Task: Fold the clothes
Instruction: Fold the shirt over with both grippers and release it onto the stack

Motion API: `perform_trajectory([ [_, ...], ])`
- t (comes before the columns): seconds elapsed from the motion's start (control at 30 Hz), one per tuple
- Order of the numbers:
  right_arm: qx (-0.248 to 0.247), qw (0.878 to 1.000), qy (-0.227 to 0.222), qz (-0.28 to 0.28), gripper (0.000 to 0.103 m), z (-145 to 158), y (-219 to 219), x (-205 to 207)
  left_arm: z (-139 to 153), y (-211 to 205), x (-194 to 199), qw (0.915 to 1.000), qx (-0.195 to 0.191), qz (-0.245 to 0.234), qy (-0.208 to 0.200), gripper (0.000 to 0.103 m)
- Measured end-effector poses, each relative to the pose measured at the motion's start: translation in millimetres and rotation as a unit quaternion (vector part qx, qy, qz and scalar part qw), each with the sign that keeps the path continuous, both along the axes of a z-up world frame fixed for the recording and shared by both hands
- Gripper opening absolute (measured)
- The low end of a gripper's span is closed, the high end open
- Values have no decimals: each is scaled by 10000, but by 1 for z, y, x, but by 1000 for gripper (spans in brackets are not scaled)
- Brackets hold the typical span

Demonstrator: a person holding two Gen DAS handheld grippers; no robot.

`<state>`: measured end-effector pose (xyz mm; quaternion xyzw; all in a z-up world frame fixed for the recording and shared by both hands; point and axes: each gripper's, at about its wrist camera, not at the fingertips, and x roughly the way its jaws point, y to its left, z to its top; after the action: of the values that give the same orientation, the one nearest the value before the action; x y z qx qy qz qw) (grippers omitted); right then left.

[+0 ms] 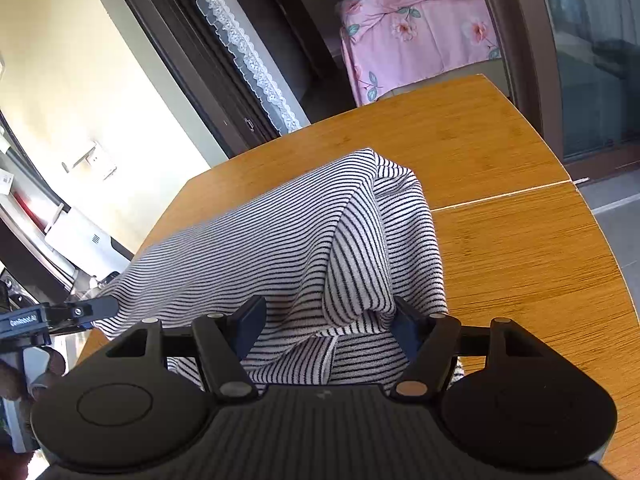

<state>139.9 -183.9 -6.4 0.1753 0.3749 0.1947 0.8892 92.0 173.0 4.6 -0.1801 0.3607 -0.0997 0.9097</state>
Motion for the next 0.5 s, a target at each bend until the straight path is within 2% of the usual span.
perform_trajectory([
  [0.03, 100, 9999, 15, 9, 51, -1, 0, 3, -2, -3, 5, 10000, 52, -5, 12, 86],
  [0.07, 96, 9999, 7, 47, 34, 0, 3, 7, -3, -6, 11, 9999, 106, -12, 25, 80],
  [0.1, -5, 10000, -54, 60, 30, 0, 9, 9, -4, -9, 15, 9998, 203, 5, 43, 66],
  [0.13, -107, 9998, -115, 74, 28, 0, 14, 11, -4, -11, 19, 9995, 311, 16, 40, 57],
  [0.17, -217, 9994, -237, 118, 25, 5, 20, 11, -1, -11, 21, 9994, 356, 10, 6, 53],
  [0.2, -328, 9987, -358, 163, 23, 10, 26, 10, 2, -11, 23, 9992, 391, 2, -31, 42],
  [0.23, -333, 9979, -516, 226, 23, 19, 28, 10, 7, -9, 23, 9993, 373, 7, -61, 35],
  [0.33, -232, 9931, -1096, 339, 23, 55, 22, 2, 29, -2, 18, 9996, 129, -31, -260, 27],
  [0.4, -219, 9909, -1288, 329, 23, 70, 13, -5, 40, -4, 7, 9991, 15, -131, -410, 27],
  [0.5, -304, 9931, -1091, 301, 23, 54, 3, -15, 42, -12, -14, 9980, 5, -364, -523, 28],
])
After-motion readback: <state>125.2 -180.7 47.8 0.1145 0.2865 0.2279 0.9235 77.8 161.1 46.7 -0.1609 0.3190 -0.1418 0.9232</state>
